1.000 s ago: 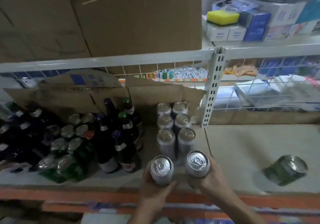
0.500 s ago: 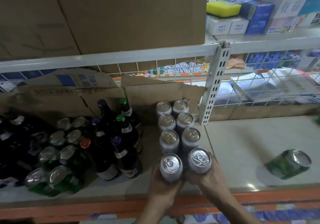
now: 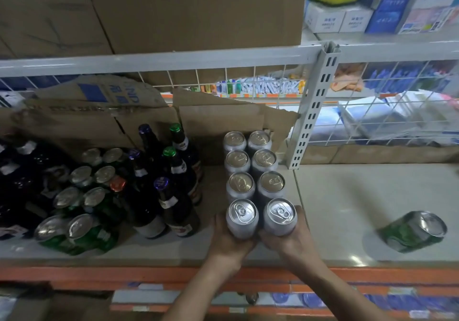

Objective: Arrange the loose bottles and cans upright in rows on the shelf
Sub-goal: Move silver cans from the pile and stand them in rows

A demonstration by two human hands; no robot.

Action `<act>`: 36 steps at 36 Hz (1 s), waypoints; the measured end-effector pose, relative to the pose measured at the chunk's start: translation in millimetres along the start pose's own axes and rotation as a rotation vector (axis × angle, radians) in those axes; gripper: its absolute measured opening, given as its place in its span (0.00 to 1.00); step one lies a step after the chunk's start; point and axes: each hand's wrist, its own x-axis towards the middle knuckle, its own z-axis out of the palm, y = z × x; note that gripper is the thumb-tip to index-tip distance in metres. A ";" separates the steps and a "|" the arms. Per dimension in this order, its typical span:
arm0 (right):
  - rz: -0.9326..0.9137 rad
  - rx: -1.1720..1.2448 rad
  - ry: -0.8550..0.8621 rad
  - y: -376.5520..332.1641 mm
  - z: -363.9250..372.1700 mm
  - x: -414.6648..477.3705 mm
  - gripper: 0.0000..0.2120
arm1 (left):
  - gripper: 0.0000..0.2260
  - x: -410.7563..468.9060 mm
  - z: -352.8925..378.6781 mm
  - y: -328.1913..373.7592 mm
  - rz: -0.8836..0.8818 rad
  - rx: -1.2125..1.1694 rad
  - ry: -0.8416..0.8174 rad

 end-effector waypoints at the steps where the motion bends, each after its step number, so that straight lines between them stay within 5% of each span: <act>1: 0.002 -0.006 0.010 1.2 -0.1 -0.1 0.11 | 0.36 -1.2 -1.0 1.9 0.004 -0.010 -0.001; 18: -0.011 0.038 0.061 8.6 5.8 -2.1 0.13 | 0.36 -7.2 -4.9 4.2 0.005 -0.086 -0.044; 23: 0.061 -0.018 0.077 20.7 3.2 0.2 0.22 | 0.37 -6.2 -5.6 1.6 0.000 -0.104 -0.059; 29: -0.030 0.039 0.028 -3.5 7.0 -3.0 0.09 | 0.34 -9.2 -6.0 3.2 -0.005 -0.148 -0.065; 36: 0.036 -0.005 0.098 14.3 9.0 -2.1 0.17 | 0.35 -13.4 -4.5 6.2 -0.022 -0.185 -0.049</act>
